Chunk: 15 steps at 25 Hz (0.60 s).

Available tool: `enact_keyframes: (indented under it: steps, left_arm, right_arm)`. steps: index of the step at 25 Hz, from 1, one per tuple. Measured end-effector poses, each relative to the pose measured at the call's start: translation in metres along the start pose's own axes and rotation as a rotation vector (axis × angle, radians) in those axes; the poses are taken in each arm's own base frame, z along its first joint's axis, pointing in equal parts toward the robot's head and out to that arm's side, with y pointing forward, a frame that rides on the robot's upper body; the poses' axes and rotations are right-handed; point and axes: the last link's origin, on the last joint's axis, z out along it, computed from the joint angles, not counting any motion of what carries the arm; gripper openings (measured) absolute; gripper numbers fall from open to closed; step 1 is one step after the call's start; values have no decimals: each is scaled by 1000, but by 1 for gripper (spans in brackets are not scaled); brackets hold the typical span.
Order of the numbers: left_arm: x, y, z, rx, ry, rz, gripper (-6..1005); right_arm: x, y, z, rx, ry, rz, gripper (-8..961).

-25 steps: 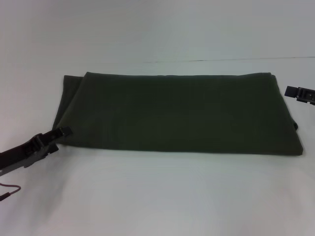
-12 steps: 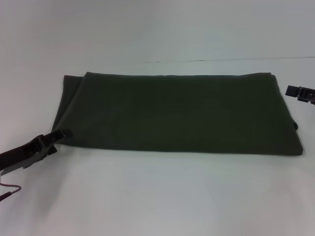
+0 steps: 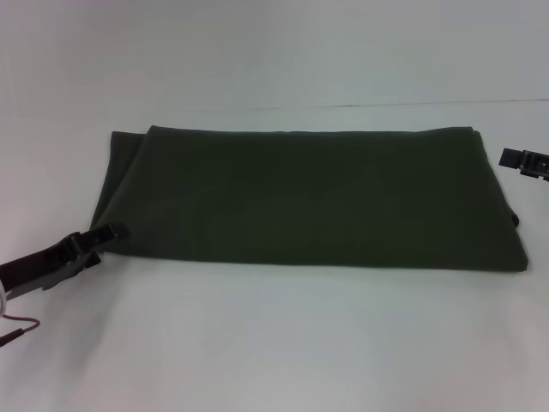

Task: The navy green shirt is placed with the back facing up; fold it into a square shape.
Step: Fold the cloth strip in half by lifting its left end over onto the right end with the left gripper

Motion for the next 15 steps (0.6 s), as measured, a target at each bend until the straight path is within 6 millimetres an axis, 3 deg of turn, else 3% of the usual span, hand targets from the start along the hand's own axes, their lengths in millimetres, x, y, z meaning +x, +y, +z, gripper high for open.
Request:
enact_keyframes:
  steps: [15]
  left_arm:
    - [7,0,2,18,8,10,876]
  right_arm:
    - [-1,0,0,1,-5,0,729]
